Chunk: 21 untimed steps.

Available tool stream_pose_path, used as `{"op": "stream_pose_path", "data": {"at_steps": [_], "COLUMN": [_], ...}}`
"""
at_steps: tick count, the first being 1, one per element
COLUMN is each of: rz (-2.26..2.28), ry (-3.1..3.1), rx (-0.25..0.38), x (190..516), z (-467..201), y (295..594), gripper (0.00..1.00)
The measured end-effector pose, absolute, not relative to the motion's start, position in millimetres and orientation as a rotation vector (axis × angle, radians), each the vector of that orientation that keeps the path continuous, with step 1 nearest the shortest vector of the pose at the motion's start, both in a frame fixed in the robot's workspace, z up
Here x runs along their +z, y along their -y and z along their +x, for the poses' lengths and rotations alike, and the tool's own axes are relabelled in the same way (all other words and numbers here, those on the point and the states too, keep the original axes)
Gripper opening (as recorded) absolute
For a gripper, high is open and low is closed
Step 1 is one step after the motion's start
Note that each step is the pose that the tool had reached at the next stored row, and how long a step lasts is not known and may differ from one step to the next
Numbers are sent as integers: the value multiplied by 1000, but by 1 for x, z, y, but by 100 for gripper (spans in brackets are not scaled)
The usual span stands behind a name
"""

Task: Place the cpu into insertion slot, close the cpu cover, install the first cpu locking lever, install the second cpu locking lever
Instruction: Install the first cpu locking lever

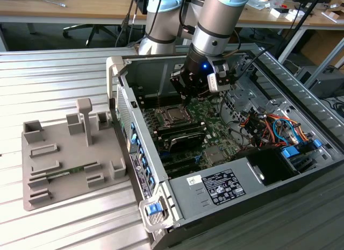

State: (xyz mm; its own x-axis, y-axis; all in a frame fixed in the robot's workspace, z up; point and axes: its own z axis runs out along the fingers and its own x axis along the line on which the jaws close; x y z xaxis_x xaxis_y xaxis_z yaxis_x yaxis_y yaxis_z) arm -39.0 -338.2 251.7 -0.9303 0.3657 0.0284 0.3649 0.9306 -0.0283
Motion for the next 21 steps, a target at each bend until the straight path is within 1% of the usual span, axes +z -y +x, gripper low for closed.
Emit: {"op": "stream_pose_path", "data": {"at_steps": [21], "rz": [-524], "ry": [3064], "rx": [36], "x": [252], "z": [-39], "y": [338], "gripper": [10]}}
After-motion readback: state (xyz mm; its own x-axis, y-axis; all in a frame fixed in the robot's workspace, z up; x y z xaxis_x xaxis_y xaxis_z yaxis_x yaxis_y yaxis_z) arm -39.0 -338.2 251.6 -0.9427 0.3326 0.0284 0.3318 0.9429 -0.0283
